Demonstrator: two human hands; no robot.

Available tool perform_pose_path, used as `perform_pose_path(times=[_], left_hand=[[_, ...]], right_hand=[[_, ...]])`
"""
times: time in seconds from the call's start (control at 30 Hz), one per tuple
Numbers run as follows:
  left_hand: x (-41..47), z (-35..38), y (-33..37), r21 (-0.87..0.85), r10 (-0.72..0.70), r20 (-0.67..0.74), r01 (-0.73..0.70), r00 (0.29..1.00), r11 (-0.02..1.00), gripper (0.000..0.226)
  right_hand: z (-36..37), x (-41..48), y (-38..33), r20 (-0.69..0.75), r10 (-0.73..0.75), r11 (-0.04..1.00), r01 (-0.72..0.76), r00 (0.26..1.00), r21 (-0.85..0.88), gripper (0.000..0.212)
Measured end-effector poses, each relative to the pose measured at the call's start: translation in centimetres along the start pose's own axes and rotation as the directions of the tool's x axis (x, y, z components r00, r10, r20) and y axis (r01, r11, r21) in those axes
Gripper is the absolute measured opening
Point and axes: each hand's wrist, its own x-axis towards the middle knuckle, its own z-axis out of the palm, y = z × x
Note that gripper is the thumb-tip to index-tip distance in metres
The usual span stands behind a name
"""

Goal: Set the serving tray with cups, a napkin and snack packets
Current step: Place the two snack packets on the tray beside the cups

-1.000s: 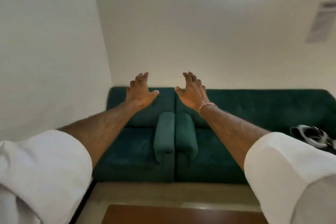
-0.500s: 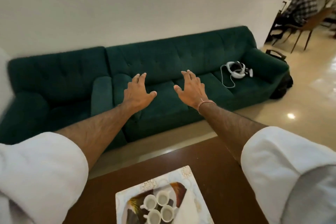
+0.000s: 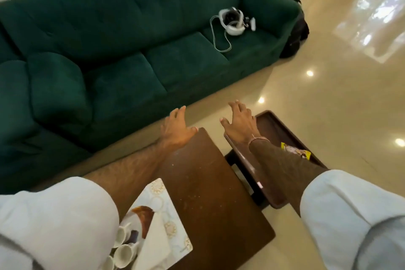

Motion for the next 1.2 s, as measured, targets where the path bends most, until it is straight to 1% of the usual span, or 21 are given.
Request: perform_pose_path(times=[0.1, 0.23, 0.37, 0.47, 0.53, 0.57, 0.63, 0.7, 0.73, 0.77, 0.8, 0.9, 1.0, 1.07, 1.13, 1.2], left_hand=[[2.0, 5.9, 2.4, -0.001, 0.032, 0.076, -0.032, 0.997, 0.999, 0.085], [4.3, 13.8, 4.8, 0.001, 0.045, 0.182, -0.046, 0.982, 0.999, 0.083], [6.4, 20.5, 6.9, -0.035, 0.105, 0.325, -0.099, 0.940, 0.994, 0.079], [8.0, 25.5, 8.5, -0.029, 0.123, 0.406, -0.122, 0.906, 0.992, 0.073], [8.7, 28.4, 9.6, -0.054, 0.111, 0.437, -0.098, 0.892, 0.994, 0.064], [9.0, 29.8, 10.2, -0.073, 0.100, 0.447, -0.075, 0.889, 0.995, 0.058], [9.4, 32.3, 11.5, -0.110, 0.062, 0.455, -0.013, 0.888, 0.994, 0.047], [9.7, 34.5, 12.7, -0.120, 0.033, 0.461, 0.025, 0.887, 0.992, 0.038], [9.9, 35.6, 13.2, -0.117, 0.027, 0.466, 0.032, 0.884, 0.993, 0.035], [9.9, 36.6, 13.7, -0.114, 0.020, 0.474, 0.039, 0.880, 0.993, 0.035], [10.0, 37.5, 14.2, -0.118, 0.014, 0.483, 0.049, 0.875, 0.992, 0.036], [10.0, 39.4, 15.1, -0.154, -0.009, 0.494, 0.098, 0.869, 0.983, 0.030], [10.2, 40.7, 15.3, -0.235, -0.058, 0.510, 0.204, 0.858, 0.950, 0.021], [10.3, 40.9, 15.3, -0.298, -0.084, 0.537, 0.281, 0.840, 0.912, 0.019], [10.5, 41.0, 15.2, -0.340, -0.092, 0.578, 0.341, 0.811, 0.876, 0.015], [10.5, 40.6, 15.1, -0.388, -0.098, 0.622, 0.415, 0.777, 0.823, 0.012]], right_hand=[[1.6, 0.4, 6.8, 0.037, 0.110, 0.994, -0.110, 0.993, 0.009, 0.062], [4.3, -0.1, 15.5, 0.028, 0.237, 0.972, -0.237, 0.971, 0.005, 0.060], [6.1, -0.8, 23.4, 0.025, 0.320, 0.947, -0.320, 0.947, -0.003, 0.056], [6.8, -1.3, 28.8, -0.017, 0.450, 0.891, -0.451, 0.893, -0.047, 0.054], [7.1, -1.9, 31.5, -0.091, 0.519, 0.843, -0.526, 0.850, -0.115, 0.056], [7.1, -2.1, 32.8, -0.137, 0.550, 0.817, -0.565, 0.824, -0.117, 0.059], [7.3, -2.3, 35.0, -0.190, 0.606, 0.782, -0.622, 0.773, -0.033, 0.066], [7.6, -2.4, 36.6, -0.128, 0.672, 0.735, -0.636, 0.729, 0.234, 0.075], [7.8, -2.4, 37.2, -0.077, 0.697, 0.686, -0.631, 0.713, 0.363, 0.078], [7.9, -2.3, 37.6, -0.044, 0.710, 0.644, -0.624, 0.702, 0.442, 0.080], [8.1, -2.2, 37.9, -0.038, 0.715, 0.628, -0.618, 0.698, 0.473, 0.079], [8.6, -2.0, 38.5, -0.062, 0.714, 0.623, -0.593, 0.697, 0.510, 0.071], [8.9, -1.9, 39.0, -0.061, 0.716, 0.595, -0.561, 0.696, 0.576, 0.065], [9.0, -1.8, 39.1, -0.064, 0.731, 0.567, -0.553, 0.680, 0.610, 0.062], [9.2, -1.7, 39.2, -0.020, 0.751, 0.505, -0.554, 0.660, 0.661, 0.059], [9.3, -1.6, 39.2, 0.053, 0.762, 0.407, -0.542, 0.645, 0.735, 0.056]])
